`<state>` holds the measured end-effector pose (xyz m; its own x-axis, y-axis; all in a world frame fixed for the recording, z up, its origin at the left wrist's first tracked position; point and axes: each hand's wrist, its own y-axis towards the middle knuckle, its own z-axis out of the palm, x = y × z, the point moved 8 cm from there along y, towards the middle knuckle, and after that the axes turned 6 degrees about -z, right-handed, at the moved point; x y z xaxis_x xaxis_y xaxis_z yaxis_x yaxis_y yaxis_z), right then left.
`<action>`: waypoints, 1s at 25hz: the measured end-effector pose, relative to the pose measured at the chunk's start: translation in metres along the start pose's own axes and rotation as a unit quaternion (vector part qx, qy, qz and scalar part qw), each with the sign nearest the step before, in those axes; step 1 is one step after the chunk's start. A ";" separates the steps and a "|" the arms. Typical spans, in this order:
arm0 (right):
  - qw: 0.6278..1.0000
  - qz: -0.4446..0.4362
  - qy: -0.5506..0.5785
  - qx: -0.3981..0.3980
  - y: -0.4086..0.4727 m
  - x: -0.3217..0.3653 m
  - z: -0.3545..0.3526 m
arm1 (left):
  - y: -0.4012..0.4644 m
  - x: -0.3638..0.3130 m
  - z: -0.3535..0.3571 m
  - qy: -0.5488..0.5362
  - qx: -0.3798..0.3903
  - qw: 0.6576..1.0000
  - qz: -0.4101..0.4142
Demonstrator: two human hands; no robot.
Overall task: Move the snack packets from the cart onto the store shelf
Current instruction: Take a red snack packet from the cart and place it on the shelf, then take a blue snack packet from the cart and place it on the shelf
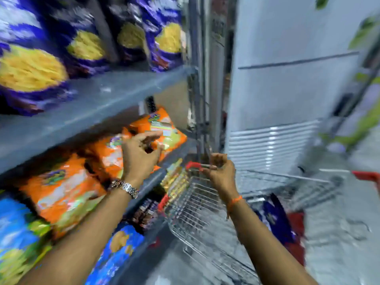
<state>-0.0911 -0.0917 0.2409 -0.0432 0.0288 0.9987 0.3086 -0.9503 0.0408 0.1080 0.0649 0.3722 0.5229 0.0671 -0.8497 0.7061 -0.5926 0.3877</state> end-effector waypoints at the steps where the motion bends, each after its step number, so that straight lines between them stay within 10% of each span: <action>1: 0.999 0.023 -0.024 -0.032 0.007 -0.020 -0.032 | -0.007 0.018 0.044 0.001 0.046 0.999 -0.020; 12: 0.913 0.231 -0.208 -0.264 0.003 -0.196 -0.281 | -0.142 0.212 0.352 0.106 0.428 0.849 -0.290; 20: 0.837 0.309 -0.428 -0.142 0.002 -0.241 -0.284 | -0.187 0.274 0.482 0.298 0.638 0.693 -0.154; 25: 0.810 0.315 -0.474 -0.140 -0.001 -0.257 -0.287 | -0.216 0.298 0.543 0.290 0.689 0.659 -0.090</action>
<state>-0.3530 -0.1872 -0.0250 0.8295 -0.3905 0.3992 -0.2479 -0.8981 -0.3633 -0.1482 -0.2225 -0.1590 0.8664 0.2940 -0.4035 -0.1124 -0.6727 -0.7314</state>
